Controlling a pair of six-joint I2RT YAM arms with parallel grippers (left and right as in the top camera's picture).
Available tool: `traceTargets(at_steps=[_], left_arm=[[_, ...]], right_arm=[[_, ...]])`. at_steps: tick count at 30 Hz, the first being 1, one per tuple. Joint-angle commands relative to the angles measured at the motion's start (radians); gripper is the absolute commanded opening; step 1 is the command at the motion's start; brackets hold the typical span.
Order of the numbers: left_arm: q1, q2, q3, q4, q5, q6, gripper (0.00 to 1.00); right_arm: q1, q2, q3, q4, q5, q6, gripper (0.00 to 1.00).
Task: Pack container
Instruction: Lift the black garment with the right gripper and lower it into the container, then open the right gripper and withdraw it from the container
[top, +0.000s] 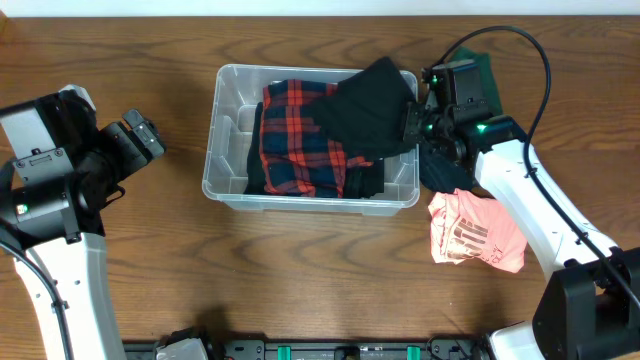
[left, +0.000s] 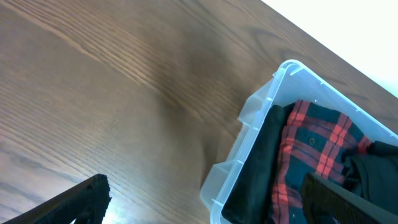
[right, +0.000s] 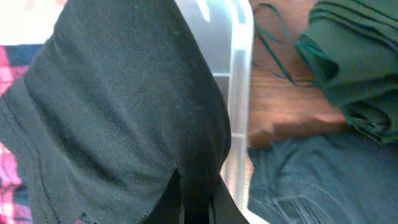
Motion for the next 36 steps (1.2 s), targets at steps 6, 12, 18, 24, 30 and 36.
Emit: traceTargets(at_steps=[6, 12, 18, 24, 30, 36], left_arm=[[0.005, 0.005, -0.002, -0.003, -0.012, -0.002, 0.98], [0.005, 0.005, -0.002, -0.003, -0.012, -0.002, 0.98], [0.005, 0.005, -0.002, -0.003, -0.012, -0.002, 0.98], [0.005, 0.005, -0.002, -0.003, -0.012, -0.002, 0.98], [0.005, 0.005, -0.002, -0.003, -0.012, -0.002, 0.98], [0.005, 0.005, -0.002, -0.003, -0.012, -0.002, 0.98]], right_arm=[[0.034, -0.034, 0.010, -0.004, 0.066, -0.014, 0.43], [0.028, -0.140, 0.010, 0.049, 0.076, -0.014, 0.67], [0.027, -0.276, 0.010, 0.129, 0.104, -0.040, 0.59], [0.039, -0.211, 0.009, 0.158, 0.011, -0.009, 0.20], [0.056, 0.013, 0.009, 0.212, 0.007, 0.032, 0.01], [0.079, 0.191, 0.009, 0.247, -0.050, 0.036, 0.01]])
